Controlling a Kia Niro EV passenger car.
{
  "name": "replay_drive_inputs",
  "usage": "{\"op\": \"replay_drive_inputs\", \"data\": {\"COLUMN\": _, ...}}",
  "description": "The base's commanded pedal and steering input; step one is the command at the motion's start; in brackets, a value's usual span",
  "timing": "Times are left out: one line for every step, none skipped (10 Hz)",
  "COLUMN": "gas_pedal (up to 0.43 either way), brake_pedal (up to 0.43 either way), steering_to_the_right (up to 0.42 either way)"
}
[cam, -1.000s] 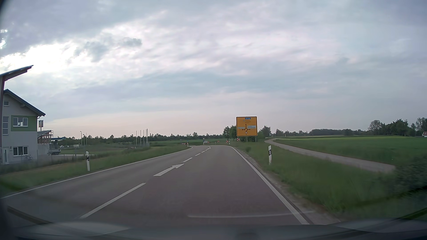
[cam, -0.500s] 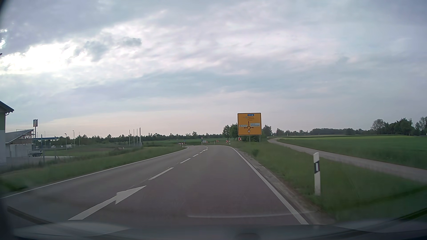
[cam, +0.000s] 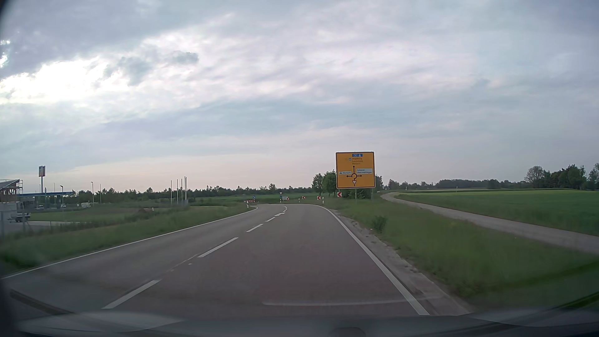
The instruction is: Follow the waypoints while adhering to traffic rules and regulations
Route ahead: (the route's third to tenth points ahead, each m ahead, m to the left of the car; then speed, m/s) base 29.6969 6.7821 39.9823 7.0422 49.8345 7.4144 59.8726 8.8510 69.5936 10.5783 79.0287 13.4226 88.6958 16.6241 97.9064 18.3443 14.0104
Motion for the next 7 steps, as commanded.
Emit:
{"op": "replay_drive_inputs", "data": {"gas_pedal": 0.028, "brake_pedal": 0.000, "steering_to_the_right": -0.003}}
{"op": "replay_drive_inputs", "data": {"gas_pedal": 0.028, "brake_pedal": 0.000, "steering_to_the_right": -0.003}}
{"op": "replay_drive_inputs", "data": {"gas_pedal": 0.028, "brake_pedal": 0.000, "steering_to_the_right": -0.004}}
{"op": "replay_drive_inputs", "data": {"gas_pedal": 0.028, "brake_pedal": 0.000, "steering_to_the_right": -0.004}}
{"op": "replay_drive_inputs", "data": {"gas_pedal": 0.028, "brake_pedal": 0.000, "steering_to_the_right": -0.004}}
{"op": "replay_drive_inputs", "data": {"gas_pedal": 0.028, "brake_pedal": 0.000, "steering_to_the_right": -0.005}}
{"op": "replay_drive_inputs", "data": {"gas_pedal": 0.039, "brake_pedal": 0.000, "steering_to_the_right": -0.005}}
